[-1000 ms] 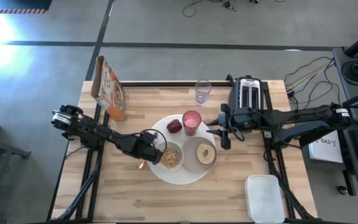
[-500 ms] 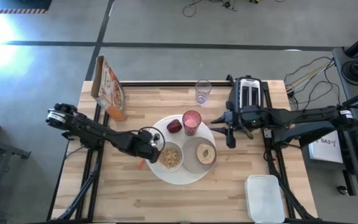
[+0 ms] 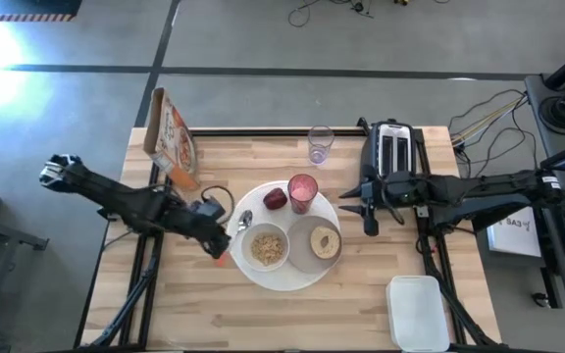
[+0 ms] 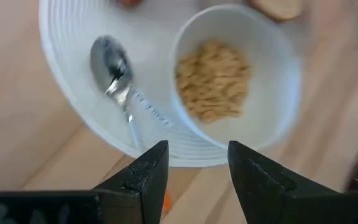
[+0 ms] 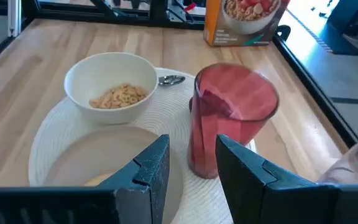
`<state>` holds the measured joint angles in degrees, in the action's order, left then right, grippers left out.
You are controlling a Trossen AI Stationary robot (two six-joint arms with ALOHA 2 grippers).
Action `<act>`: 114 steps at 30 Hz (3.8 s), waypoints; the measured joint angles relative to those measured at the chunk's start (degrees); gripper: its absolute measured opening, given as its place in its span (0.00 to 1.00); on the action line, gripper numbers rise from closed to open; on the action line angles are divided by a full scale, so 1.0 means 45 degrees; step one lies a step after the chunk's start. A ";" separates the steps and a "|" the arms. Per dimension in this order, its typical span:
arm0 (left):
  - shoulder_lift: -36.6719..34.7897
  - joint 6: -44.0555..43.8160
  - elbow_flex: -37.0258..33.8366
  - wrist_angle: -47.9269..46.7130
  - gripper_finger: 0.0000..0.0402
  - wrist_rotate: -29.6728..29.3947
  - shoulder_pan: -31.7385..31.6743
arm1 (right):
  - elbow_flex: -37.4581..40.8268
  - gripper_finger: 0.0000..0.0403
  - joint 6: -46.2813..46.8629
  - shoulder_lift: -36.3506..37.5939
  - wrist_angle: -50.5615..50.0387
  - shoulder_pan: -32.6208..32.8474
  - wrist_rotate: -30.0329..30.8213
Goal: Arrange a breakfast setting
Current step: Return to Home Position
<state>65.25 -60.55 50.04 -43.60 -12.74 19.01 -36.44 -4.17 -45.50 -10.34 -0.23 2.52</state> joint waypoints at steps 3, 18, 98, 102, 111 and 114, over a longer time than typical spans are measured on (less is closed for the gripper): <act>-0.1072 0.0782 0.0000 -0.0024 0.37 -0.0841 0.0584 | 0.1008 0.29 0.0066 0.0037 0.1301 0.0015 -0.0117; -0.2256 0.5300 -0.1019 0.0971 0.37 -0.9139 0.6925 | 0.5927 0.29 0.2276 -0.0152 1.0765 0.0378 -0.1685; -0.3862 1.0656 -1.0996 1.2724 0.33 -0.5666 0.8873 | 0.7968 0.29 0.1351 -0.0583 1.1412 0.0520 0.0350; -0.5891 1.0090 -1.0996 1.0578 0.33 -0.6436 0.8548 | 0.7968 0.29 0.1351 -0.0583 1.1398 0.0520 0.0350; -0.9770 1.3712 -1.0996 1.0610 0.33 -0.6634 0.7641 | 0.7972 0.29 0.1348 -0.0583 1.1396 0.0520 0.0350; -1.0683 1.4482 -1.0996 1.0609 0.33 -0.6634 0.7289 | 0.7973 0.29 0.1346 -0.0583 1.1394 0.0520 0.0350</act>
<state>17.18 4.62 0.56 4.14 -42.59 51.81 -0.56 1.89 -48.12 40.93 2.11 4.10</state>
